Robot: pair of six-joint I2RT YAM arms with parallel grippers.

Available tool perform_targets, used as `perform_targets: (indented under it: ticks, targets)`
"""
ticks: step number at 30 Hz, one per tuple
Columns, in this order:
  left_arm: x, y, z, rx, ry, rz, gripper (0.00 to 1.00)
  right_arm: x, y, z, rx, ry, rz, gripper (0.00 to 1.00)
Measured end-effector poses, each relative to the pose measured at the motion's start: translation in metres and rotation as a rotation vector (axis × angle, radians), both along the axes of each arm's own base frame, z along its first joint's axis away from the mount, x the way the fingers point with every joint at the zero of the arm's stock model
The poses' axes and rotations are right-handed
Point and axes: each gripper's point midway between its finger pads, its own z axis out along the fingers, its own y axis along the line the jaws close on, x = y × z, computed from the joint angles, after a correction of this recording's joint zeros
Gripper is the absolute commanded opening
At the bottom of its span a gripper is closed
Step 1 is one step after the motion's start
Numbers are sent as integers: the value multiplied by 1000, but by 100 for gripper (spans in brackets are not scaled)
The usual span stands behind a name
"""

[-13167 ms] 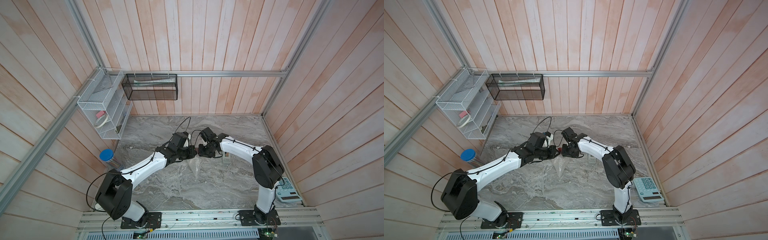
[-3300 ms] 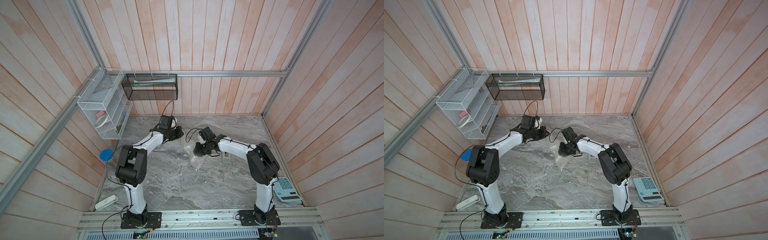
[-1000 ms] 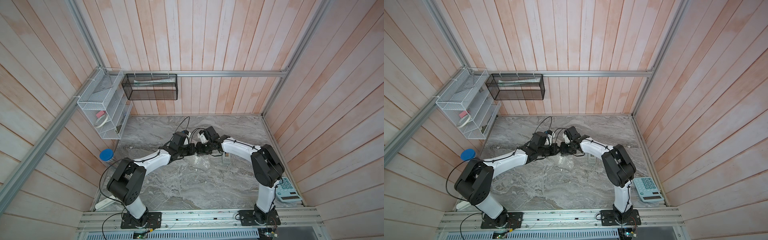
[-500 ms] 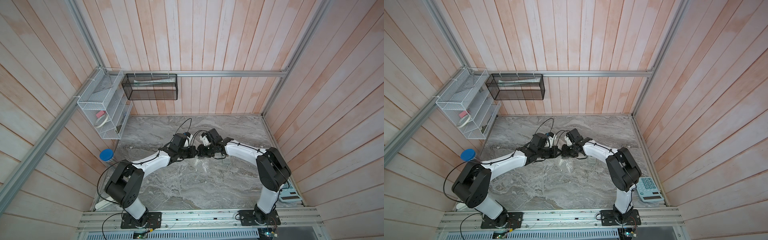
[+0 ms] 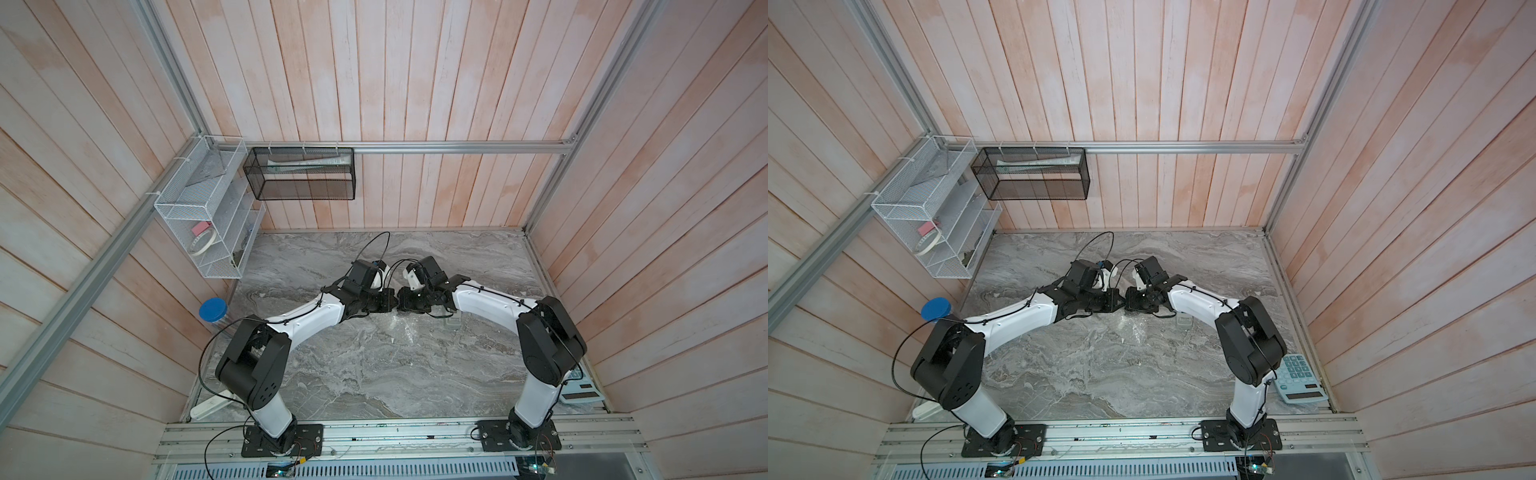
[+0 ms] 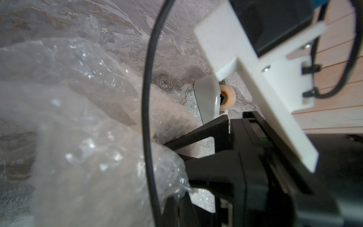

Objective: Wrap mugs in bubble wrap
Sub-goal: Wrap the mug in bubble wrap.

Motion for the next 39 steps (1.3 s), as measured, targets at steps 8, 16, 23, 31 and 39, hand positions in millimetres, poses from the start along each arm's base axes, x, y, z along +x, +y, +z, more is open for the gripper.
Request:
perform_targets:
  ticks: [8,16,23,31,39]
  targets:
    - [9,22,-8,77,-10,48,0,-5,3,13,36,-5,17,44]
    - [32,62,-45,205,11,181,0,-47,38,92,260,-68,195,44]
    - [24,30,-33,179,-33,114,0,-52,32,66,233,-16,189,44]
    - [26,-3,-18,198,-82,50,0,-37,-5,85,206,-60,95,52]
    - [30,-4,-41,291,-65,32,0,-3,-56,75,91,-102,-40,54]
